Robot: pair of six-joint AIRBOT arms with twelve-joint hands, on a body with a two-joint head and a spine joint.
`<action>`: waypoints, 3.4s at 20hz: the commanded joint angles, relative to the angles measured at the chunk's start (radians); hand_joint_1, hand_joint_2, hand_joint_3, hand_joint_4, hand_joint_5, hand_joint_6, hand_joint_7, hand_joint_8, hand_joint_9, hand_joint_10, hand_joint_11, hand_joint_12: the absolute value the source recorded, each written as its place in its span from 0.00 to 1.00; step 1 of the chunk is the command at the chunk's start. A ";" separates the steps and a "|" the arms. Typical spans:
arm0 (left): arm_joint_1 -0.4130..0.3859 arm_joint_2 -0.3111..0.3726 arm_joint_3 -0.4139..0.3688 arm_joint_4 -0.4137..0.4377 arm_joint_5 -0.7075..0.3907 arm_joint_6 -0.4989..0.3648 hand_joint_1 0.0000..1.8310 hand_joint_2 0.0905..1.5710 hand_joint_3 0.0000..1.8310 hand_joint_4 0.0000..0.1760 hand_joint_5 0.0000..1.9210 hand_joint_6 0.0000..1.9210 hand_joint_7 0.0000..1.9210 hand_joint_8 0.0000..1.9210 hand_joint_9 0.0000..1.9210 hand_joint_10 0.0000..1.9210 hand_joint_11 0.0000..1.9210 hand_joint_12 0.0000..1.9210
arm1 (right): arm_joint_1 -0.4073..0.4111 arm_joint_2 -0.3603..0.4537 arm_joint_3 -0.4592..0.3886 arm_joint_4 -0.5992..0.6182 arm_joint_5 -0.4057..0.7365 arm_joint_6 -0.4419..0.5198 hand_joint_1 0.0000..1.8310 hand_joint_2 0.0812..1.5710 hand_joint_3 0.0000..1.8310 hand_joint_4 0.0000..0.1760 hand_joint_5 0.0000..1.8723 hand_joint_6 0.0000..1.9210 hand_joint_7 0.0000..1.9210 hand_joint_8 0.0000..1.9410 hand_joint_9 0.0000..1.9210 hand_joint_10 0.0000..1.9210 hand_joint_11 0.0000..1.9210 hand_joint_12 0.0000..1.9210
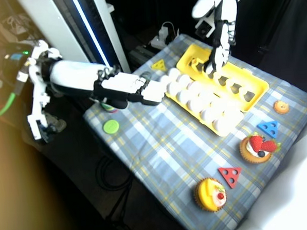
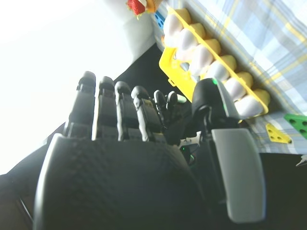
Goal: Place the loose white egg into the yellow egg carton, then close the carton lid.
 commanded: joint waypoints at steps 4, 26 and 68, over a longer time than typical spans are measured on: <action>-0.002 0.080 -0.051 -0.077 -0.109 0.049 0.00 0.81 0.00 0.11 0.00 0.00 0.00 0.00 0.13 0.01 0.00 0.74 | 0.000 0.010 -0.005 0.005 0.123 -0.006 0.32 0.85 0.00 0.00 0.00 0.00 0.00 0.00 0.00 0.00 0.00 0.00; 0.297 0.077 -0.024 -0.403 -0.091 0.141 0.00 0.85 0.00 0.07 0.00 0.00 0.00 0.00 0.17 0.02 0.00 0.64 | -0.008 0.010 -0.005 0.019 0.117 -0.006 0.29 0.83 0.00 0.00 0.00 0.00 0.00 0.00 0.00 0.00 0.00 0.73; 0.099 0.019 -0.042 -0.202 -0.222 0.081 0.00 0.80 0.00 0.00 0.00 0.00 0.00 0.00 0.24 0.01 0.16 0.64 | -0.008 0.003 -0.003 0.024 0.116 -0.006 0.36 0.82 0.00 0.00 0.00 0.00 0.00 0.00 0.00 0.00 0.00 0.58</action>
